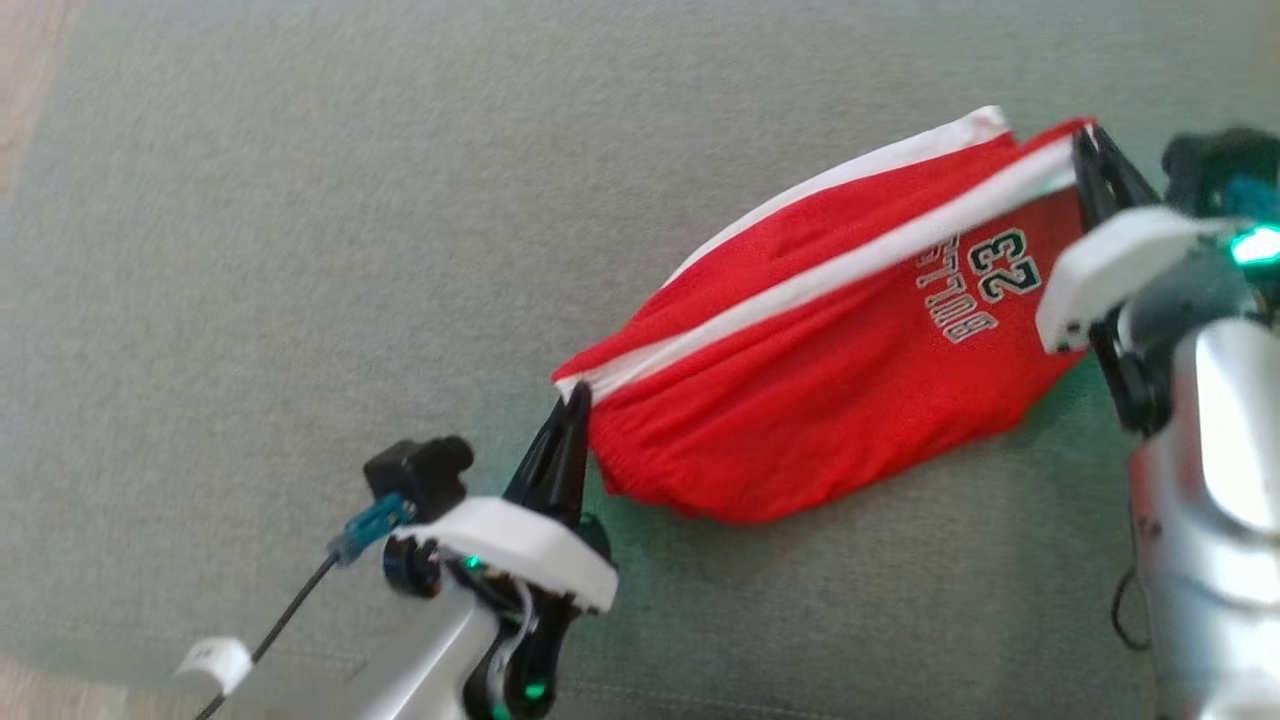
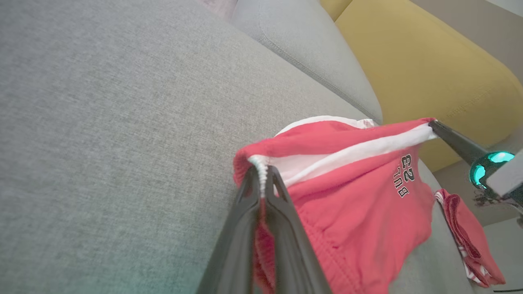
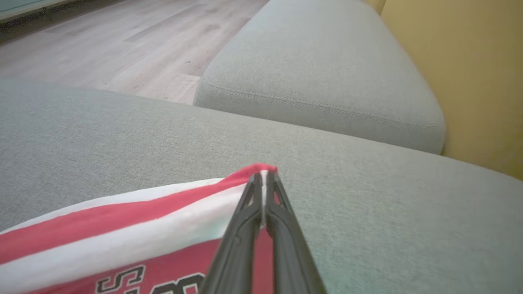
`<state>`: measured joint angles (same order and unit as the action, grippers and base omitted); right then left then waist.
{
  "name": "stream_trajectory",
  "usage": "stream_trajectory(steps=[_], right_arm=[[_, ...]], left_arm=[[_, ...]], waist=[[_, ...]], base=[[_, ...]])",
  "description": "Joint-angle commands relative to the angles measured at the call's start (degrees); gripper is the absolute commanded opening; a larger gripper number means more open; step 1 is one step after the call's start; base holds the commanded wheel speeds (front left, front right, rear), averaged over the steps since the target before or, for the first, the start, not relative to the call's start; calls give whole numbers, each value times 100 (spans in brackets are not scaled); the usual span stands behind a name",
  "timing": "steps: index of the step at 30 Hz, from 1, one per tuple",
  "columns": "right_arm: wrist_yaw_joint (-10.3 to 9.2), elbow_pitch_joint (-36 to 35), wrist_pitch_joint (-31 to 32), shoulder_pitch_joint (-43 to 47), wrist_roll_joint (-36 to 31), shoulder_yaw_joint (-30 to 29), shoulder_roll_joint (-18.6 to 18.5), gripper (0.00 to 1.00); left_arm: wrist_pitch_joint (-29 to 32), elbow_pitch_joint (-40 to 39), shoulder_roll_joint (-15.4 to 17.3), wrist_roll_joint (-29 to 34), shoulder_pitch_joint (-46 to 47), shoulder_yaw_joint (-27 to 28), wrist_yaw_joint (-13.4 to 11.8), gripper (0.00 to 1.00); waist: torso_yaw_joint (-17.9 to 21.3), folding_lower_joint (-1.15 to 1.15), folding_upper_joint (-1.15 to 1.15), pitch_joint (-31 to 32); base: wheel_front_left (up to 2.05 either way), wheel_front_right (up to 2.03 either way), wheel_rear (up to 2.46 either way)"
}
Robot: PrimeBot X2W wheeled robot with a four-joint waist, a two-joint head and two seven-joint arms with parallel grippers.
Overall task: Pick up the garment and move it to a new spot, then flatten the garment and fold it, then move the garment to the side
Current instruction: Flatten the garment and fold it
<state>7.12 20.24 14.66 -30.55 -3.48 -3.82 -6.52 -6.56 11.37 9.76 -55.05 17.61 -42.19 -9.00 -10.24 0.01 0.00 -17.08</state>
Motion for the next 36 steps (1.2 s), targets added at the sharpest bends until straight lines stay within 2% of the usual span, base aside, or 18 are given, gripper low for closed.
stream_trajectory(steps=[1,10,11,12,13,14,15,16,17,26,32,36], right_arm=[[36,-12,20,-318,55,175,-52,0],[36,1346,-165,-1318,11,386,-275,0],[36,1447,-212,-1373,-19,388,-284,15],[36,1535,-282,-1422,-46,391,-287,38],[36,1613,-370,-1463,-55,405,-279,87],[36,1687,-459,-1500,-53,409,-266,100],[36,1760,-544,-1533,-53,405,-251,100],[36,1833,-615,-1561,-51,401,-238,100],[36,1901,-686,-1585,-45,396,-228,100],[36,2309,-1136,-1634,145,471,-238,100],[36,2408,-1183,-1462,443,733,-414,100],[36,2517,-933,-1219,667,914,-690,100]], left_arm=[[-37,-58,-38,-37,250,219,31,0],[-192,480,-349,-9,717,201,180,0],[-214,519,-362,-2,747,203,183,0],[-242,554,-373,4,771,211,180,0],[-267,586,-383,8,788,218,177,0],[-300,611,-391,19,803,225,171,9],[-335,627,-393,45,817,221,171,38],[-355,638,-392,73,826,203,175,83],[-369,644,-393,87,824,194,173,100],[-526,472,-243,160,671,292,46,100],[-648,79,128,293,279,425,-153,100],[-708,-256,443,445,-23,545,-372,100]], waist=[[-173,-1,0,-176],[-340,-1,0,-404],[-344,-1,0,-406],[-344,-1,0,-406],[-340,-1,0,-400],[-331,-1,0,-389],[-319,-1,0,-371],[-306,-1,0,-350],[-292,-1,0,-326],[-174,-1,0,-5],[-136,-1,0,321],[-184,-1,0,493]], base=[[0,0,0],[0,0,0],[0,0,0],[0,0,0],[0,0,0],[0,0,0],[0,0,0],[0,0,0],[0,0,0],[0,0,0],[0,0,0],[0,0,0]])
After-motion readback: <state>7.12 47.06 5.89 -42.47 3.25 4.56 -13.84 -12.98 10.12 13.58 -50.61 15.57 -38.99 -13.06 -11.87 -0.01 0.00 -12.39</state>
